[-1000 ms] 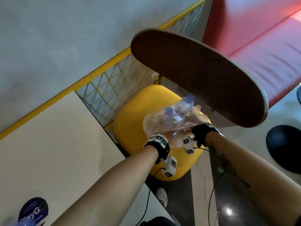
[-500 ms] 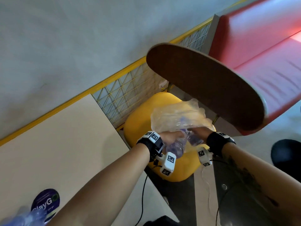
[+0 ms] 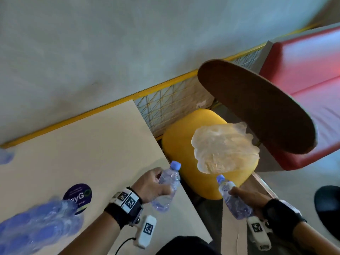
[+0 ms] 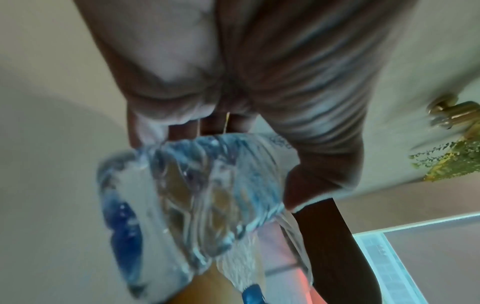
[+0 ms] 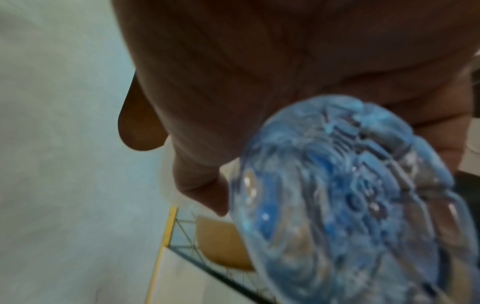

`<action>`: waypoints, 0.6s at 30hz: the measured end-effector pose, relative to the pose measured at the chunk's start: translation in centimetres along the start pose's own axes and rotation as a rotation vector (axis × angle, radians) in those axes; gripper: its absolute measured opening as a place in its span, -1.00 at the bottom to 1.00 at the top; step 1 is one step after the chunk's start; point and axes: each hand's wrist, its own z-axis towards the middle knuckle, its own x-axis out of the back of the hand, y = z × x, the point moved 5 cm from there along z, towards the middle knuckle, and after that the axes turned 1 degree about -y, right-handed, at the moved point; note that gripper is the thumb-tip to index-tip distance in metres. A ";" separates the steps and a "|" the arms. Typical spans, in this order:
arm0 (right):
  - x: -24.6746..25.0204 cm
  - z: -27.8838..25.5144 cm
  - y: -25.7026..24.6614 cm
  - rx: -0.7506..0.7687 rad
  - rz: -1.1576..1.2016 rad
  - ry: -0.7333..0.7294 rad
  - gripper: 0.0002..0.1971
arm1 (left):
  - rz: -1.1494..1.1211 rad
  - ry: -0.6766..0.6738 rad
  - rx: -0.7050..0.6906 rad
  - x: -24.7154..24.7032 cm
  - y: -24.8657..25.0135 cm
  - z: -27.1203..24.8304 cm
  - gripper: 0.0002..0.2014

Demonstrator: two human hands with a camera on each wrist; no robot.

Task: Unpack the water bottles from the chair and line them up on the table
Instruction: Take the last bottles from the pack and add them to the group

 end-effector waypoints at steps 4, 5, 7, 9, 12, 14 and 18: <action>-6.0 -1.9 1.1 0.110 -0.271 0.014 -0.70 | -0.087 0.259 -0.128 4.9 -2.8 -6.6 -0.57; -7.8 -2.1 0.8 0.147 -0.354 0.034 -0.62 | -0.093 0.302 -0.155 6.0 -3.4 -8.0 -0.56; -11.8 -1.3 0.2 0.273 -0.546 0.015 -0.53 | -0.062 0.383 -0.194 8.1 -4.7 -10.3 -0.47; -17.0 -1.3 -0.9 0.391 -0.759 -0.078 -0.54 | 0.098 0.496 -0.170 10.6 -6.3 -11.9 -0.40; -25.7 -2.3 -2.5 0.571 -0.915 -0.145 -0.54 | 0.291 0.566 -0.085 13.8 -8.8 -13.7 -0.34; -31.1 -2.6 -3.3 0.692 -0.982 -0.132 -0.44 | 0.329 0.581 -0.047 15.6 -10.9 -14.4 -0.34; -40.5 -1.1 -3.7 0.865 -1.040 -0.077 -0.32 | 0.438 0.617 0.010 18.1 -14.7 -15.6 -0.37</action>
